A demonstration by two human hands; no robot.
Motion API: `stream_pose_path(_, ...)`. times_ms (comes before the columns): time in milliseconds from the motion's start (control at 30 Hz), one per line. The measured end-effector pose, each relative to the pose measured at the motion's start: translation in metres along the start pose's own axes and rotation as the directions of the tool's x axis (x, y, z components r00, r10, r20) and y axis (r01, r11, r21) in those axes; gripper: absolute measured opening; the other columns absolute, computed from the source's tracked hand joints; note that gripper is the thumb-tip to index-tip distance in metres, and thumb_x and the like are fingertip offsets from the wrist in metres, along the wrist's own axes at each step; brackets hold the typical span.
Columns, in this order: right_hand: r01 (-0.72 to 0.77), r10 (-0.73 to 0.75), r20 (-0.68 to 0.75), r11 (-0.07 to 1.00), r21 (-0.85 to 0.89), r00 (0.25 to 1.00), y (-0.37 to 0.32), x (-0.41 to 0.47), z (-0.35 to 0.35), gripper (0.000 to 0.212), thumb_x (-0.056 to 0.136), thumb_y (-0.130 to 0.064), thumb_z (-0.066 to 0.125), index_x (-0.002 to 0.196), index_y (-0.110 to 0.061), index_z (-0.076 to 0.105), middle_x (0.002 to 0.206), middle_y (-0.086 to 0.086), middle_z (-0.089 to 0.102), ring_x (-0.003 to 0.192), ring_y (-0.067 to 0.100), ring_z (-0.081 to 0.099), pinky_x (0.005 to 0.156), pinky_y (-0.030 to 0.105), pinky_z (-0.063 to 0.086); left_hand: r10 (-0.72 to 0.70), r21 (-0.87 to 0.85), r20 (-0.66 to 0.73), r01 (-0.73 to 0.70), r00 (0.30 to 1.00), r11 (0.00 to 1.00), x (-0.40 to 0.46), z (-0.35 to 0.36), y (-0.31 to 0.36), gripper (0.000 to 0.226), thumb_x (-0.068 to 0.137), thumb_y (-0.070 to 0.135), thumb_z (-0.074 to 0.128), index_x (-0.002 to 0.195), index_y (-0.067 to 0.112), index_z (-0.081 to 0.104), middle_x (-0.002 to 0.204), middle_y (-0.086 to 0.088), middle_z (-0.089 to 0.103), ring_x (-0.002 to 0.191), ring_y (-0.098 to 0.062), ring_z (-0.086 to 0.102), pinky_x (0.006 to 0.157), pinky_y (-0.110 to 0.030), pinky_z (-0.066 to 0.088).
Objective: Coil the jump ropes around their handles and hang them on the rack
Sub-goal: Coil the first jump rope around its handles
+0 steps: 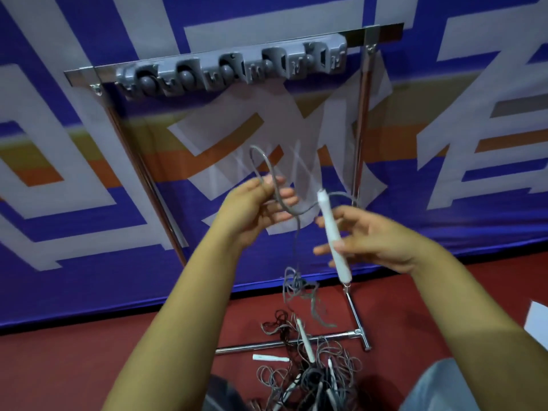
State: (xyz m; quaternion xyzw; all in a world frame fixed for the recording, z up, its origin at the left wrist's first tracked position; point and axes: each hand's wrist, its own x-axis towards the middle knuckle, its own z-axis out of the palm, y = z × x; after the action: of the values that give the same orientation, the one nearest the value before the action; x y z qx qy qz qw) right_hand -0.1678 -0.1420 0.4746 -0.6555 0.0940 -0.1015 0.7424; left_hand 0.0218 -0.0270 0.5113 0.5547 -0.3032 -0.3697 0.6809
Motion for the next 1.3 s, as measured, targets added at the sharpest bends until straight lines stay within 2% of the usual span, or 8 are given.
stream_pose_path(133,-0.004,0.006,0.08,1.0,-0.028,0.997,0.014,0.018,0.021,0.046,0.075,-0.004,0.068,0.115,-0.022,0.057,0.118,-0.011,0.062,0.11,0.028,0.064,0.088,0.051,0.048,0.08,-0.155,0.084,-0.066,0.993,0.986,0.001,0.025,0.059,0.018,0.1,0.019,0.042,0.095,0.01,0.057,0.073,-0.004,0.072,0.072,-0.016,0.072,0.062,-0.03,0.059)
stream_pose_path(300,0.126,-0.133,-0.063,0.986,-0.106,0.989,-0.008,0.033,0.036,0.03,0.079,0.001,0.068,0.103,-0.016,0.061,0.109,0.006,0.067,0.103,0.027,0.065,0.098,0.055,0.046,0.159,-0.189,0.12,-0.135,0.98,0.973,0.006,0.035,0.083,0.021,0.101,0.02,0.04,0.099,0.009,0.058,0.082,-0.005,0.073,0.08,-0.016,0.071,0.069,-0.028,0.059)
stream_pose_path(467,0.251,-0.244,-0.09,0.965,0.08,0.966,-0.03,0.037,0.039,0.032,0.068,-0.007,0.067,0.097,-0.01,0.057,0.092,0.003,0.067,0.093,0.027,0.068,0.079,0.039,0.059,0.143,-0.019,0.088,-0.142,0.986,0.99,0.014,0.006,0.016,0.034,0.097,0.029,0.049,0.127,0.014,0.053,0.127,-0.004,0.061,0.117,-0.02,0.058,0.091,-0.037,0.05)
stream_pose_path(633,0.302,-0.294,-0.126,0.952,0.048,0.948,-0.048,0.047,0.038,0.029,0.074,-0.001,0.071,0.097,-0.013,0.058,0.095,0.004,0.066,0.092,0.022,0.069,0.075,0.035,0.059,-0.158,0.288,0.186,0.099,0.97,0.952,-0.021,-0.003,-0.088,0.047,0.088,0.034,0.056,0.132,0.018,0.048,0.116,0.01,0.061,0.1,0.002,0.058,0.087,-0.018,0.047)
stream_pose_path(733,0.291,-0.285,-0.14,0.956,0.023,0.948,-0.05,0.051,0.04,0.025,0.085,0.003,0.062,0.102,-0.015,0.059,0.096,0.003,0.067,0.093,0.023,0.069,0.075,0.035,0.058,-0.223,0.513,0.195,0.095,0.955,0.853,-0.026,-0.005,-0.124,0.02,0.09,0.03,0.062,0.109,0.025,0.06,0.103,0.008,0.066,0.086,0.006,0.062,0.076,-0.013,0.048)
stream_pose_path(967,0.34,-0.292,-0.37,0.938,0.07,0.882,-0.054,0.041,0.016,0.021,0.089,0.004,0.056,0.102,-0.012,0.056,0.093,0.004,0.065,0.086,0.016,0.069,0.072,0.034,0.059,-0.261,0.248,-0.104,0.279,0.96,0.928,-0.025,-0.025,-0.145,0.015,0.091,0.024,0.063,0.105,0.02,0.065,0.071,-0.002,0.051,0.056,-0.012,0.044,0.053,-0.026,0.038)
stream_pose_path(1167,0.016,-0.05,-0.317,0.994,-0.109,0.947,-0.022,0.024,-0.002,0.023,0.09,0.003,0.056,0.101,-0.017,0.054,0.085,-0.002,0.067,0.09,0.02,0.071,0.087,0.045,0.052,-0.163,0.162,-0.011,0.163,0.987,0.973,-0.016,-0.017,-0.104,0.026,0.091,0.01,0.06,0.109,0.028,0.067,0.078,-0.002,0.06,0.056,-0.007,0.048,0.048,-0.019,0.036)
stream_pose_path(1300,-0.202,0.163,-0.249,0.969,-0.143,0.955,-0.003,0.005,0.0,0.027,0.09,-0.001,0.059,0.113,-0.012,0.05,0.096,0.011,0.073,0.093,0.024,0.071,0.072,0.033,0.055,-0.058,0.04,0.094,0.055,0.994,0.998,-0.01,-0.012,-0.058,0.025,0.089,0.001,0.055,0.107,0.015,0.066,0.078,-0.002,0.06,0.052,-0.007,0.047,0.047,-0.018,0.037)
